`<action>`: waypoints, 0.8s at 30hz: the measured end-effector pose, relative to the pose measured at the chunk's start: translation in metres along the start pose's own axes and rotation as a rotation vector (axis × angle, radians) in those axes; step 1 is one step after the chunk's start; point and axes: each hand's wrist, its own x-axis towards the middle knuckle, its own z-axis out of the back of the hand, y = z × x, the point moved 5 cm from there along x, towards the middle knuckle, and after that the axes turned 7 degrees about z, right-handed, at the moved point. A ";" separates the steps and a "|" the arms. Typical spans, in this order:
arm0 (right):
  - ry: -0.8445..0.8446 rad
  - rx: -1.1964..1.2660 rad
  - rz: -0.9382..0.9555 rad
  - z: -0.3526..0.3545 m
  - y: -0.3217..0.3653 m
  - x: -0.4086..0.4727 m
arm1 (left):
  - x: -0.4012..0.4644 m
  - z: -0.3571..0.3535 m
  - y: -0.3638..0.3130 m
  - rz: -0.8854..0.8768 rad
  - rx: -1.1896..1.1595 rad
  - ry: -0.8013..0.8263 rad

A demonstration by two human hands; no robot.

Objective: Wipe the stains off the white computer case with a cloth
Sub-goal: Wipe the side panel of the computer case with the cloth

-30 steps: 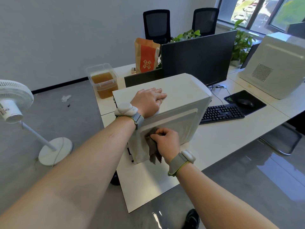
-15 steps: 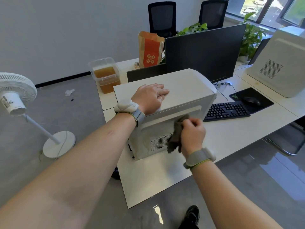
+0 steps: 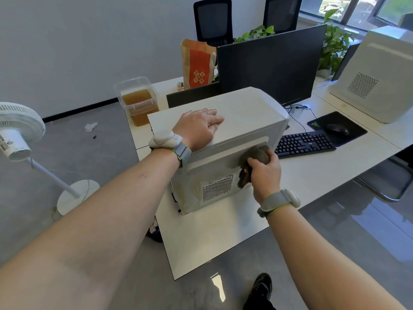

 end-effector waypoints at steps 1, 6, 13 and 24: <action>0.030 -0.050 0.036 -0.006 0.005 -0.002 | 0.000 0.000 0.000 0.001 -0.003 0.003; 0.387 -0.167 -0.072 -0.029 -0.013 -0.032 | 0.000 0.002 0.001 0.016 -0.069 0.004; 0.449 -0.118 0.002 -0.022 -0.001 -0.057 | -0.016 0.032 0.023 0.317 -0.615 -0.259; 0.353 0.000 -0.173 -0.064 -0.013 -0.073 | -0.027 0.024 0.042 0.133 -0.148 -0.160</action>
